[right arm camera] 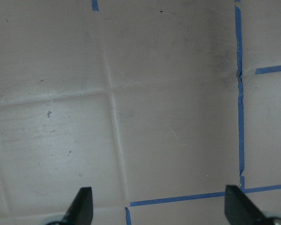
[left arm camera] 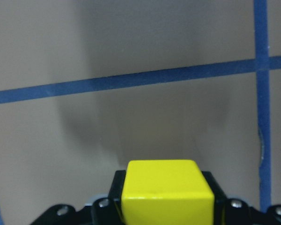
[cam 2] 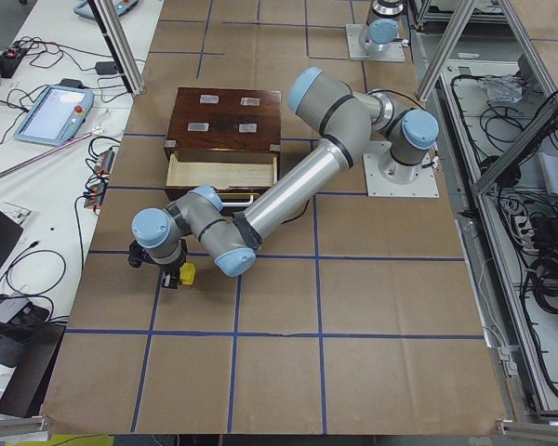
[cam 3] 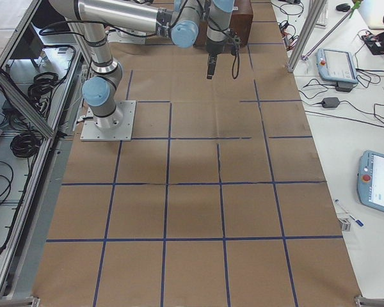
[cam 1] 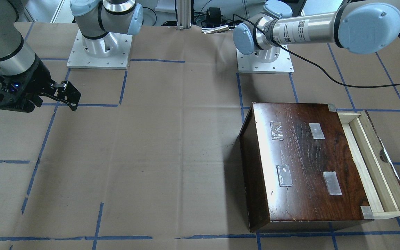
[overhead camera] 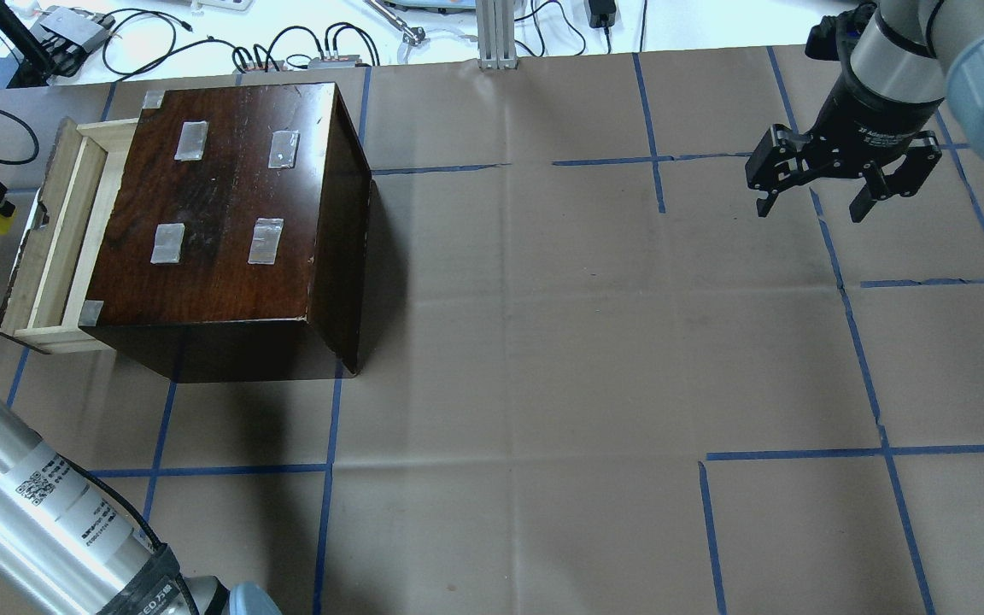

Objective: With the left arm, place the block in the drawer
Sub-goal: 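Close the left gripper on the yellow cube and lift it, then carry the yellow cube with the left gripper over the open drawer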

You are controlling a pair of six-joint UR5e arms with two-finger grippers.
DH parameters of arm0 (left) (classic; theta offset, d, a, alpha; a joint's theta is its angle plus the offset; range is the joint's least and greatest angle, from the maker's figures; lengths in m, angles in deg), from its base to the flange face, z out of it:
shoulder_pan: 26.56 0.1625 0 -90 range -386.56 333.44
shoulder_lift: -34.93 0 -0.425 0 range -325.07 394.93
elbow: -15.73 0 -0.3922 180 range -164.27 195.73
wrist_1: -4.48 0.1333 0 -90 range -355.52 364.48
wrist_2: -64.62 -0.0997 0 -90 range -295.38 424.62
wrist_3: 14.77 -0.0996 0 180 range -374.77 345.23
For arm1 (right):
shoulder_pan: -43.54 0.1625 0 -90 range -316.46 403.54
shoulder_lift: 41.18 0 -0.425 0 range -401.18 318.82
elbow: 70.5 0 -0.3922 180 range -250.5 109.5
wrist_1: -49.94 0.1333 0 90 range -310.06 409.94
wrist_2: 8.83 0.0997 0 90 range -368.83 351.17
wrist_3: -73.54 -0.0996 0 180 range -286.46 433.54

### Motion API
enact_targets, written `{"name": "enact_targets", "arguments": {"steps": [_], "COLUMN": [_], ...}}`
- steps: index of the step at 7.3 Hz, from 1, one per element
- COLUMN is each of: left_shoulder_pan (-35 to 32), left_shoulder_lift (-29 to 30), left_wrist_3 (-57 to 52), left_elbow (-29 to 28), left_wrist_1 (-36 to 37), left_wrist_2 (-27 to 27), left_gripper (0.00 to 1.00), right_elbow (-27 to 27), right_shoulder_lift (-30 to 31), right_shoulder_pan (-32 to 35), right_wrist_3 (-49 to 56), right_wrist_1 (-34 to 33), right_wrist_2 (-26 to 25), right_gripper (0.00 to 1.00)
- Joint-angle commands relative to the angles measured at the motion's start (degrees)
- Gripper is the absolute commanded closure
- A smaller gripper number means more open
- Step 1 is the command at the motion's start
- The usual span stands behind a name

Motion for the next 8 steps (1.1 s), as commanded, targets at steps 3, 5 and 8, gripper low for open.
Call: {"name": "enact_targets", "arguments": {"steps": [3, 5, 8], "left_shoulder_pan": [-5.75, -10.08, -11.24], "left_shoulder_lift": [-24.40, -30.93, -30.17], "left_wrist_3": [3.98, 9.97, 11.13], "left_elbow": [15.26, 27.40, 32.90], "left_wrist_1": [-10.41, -8.48, -3.10], "left_wrist_2": [-0.02, 0.42, 0.42], "left_gripper": [1.00, 1.00, 1.00], "right_elbow": [-0.04, -0.04, -0.04], "right_shoulder_lift": [0.00, 0.00, 0.00], "right_shoulder_pan": [0.00, 0.00, 0.00], "right_wrist_3": [-0.06, -0.06, 0.03], "right_wrist_1": [0.00, 0.00, 0.00], "right_wrist_2": [0.00, 0.00, 0.00], "right_gripper": [0.00, 0.00, 0.00]}}
